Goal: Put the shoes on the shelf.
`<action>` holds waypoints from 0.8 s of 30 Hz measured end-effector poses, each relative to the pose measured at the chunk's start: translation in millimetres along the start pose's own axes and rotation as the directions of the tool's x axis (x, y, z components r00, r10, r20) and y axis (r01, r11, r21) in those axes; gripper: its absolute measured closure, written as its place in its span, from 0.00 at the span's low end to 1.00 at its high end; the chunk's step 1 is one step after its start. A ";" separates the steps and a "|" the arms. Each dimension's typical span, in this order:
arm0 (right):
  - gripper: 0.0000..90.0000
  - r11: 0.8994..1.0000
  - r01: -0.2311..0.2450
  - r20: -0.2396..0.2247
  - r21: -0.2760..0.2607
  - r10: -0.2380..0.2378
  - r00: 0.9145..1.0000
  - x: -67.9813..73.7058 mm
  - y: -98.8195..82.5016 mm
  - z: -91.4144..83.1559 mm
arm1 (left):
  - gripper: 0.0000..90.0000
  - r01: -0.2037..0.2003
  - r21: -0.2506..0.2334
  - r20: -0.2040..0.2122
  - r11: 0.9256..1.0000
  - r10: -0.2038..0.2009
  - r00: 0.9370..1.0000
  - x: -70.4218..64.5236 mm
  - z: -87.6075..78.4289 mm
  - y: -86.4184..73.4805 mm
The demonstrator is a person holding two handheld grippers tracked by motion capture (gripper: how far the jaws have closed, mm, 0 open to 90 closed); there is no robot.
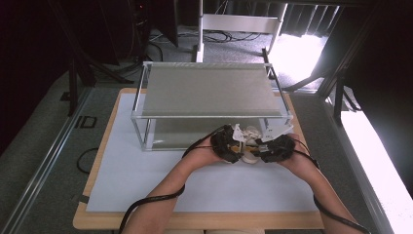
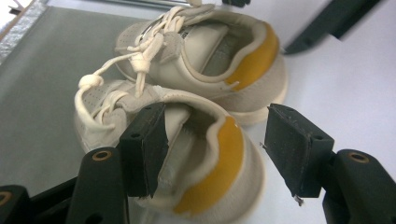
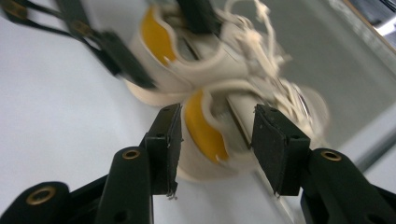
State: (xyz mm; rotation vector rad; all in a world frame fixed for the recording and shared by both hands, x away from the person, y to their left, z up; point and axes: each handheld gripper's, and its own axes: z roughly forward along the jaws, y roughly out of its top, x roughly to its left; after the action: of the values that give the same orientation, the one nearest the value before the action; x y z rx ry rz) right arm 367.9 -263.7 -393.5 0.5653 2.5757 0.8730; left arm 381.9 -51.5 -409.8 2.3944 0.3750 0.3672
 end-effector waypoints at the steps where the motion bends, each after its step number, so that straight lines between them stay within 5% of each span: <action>1: 0.58 1.000 0.000 0.000 0.000 0.000 1.000 0.0 0.0 0.0 | 0.43 0.000 0.000 0.000 1.000 0.000 1.000 0.0 0.0 0.0; 7: 0.53 0.996 -0.084 0.021 0.001 0.084 0.996 5.2 -16.8 -2.6 | 0.43 0.043 -0.018 -0.030 0.999 -0.044 0.999 -2.9 -21.0 -5.2; 12: 0.51 0.985 -0.173 0.047 -0.023 0.174 0.984 10.9 -27.4 -4.2 | 0.43 0.093 -0.026 -0.049 0.995 -0.095 0.994 -7.2 -34.0 -16.9; 19: 0.51 0.961 -0.268 0.125 -0.073 0.275 0.953 16.4 -41.3 -3.1 | 0.43 0.113 -0.013 -0.058 0.993 -0.114 0.992 -16.5 -35.3 -30.0; 24: 0.57 0.940 -0.329 0.111 -0.086 0.337 0.935 17.9 -48.4 0.2 | 0.46 0.138 0.005 -0.073 0.990 -0.137 0.988 -19.7 -30.8 -39.9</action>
State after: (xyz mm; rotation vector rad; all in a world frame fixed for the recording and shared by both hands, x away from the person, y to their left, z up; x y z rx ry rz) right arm 340.4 -290.4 -428.1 1.0249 2.3655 0.9904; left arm 346.0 -11.6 -416.9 2.3540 0.5733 0.3908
